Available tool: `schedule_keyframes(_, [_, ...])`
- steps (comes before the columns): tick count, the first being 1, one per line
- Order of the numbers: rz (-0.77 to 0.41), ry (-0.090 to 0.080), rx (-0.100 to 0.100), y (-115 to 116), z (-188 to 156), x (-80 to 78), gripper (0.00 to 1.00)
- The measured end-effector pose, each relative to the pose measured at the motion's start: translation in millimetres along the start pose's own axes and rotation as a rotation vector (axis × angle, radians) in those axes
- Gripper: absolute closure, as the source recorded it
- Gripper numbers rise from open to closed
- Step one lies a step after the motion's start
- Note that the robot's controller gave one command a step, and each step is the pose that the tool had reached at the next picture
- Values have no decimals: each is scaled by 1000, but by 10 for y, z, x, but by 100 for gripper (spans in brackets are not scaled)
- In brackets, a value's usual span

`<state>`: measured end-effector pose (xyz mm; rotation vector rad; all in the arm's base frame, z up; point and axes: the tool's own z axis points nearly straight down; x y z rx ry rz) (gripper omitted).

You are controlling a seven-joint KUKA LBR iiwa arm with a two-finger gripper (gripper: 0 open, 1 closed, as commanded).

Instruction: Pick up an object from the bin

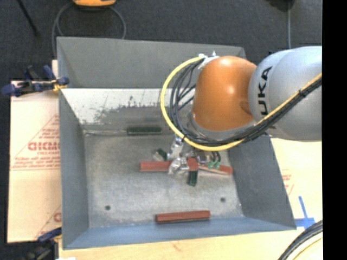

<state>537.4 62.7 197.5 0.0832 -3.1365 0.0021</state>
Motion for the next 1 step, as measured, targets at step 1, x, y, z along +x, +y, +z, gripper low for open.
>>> schedule_keyframes(1, [-7, -3, -1, 23, -156, 9, 100])
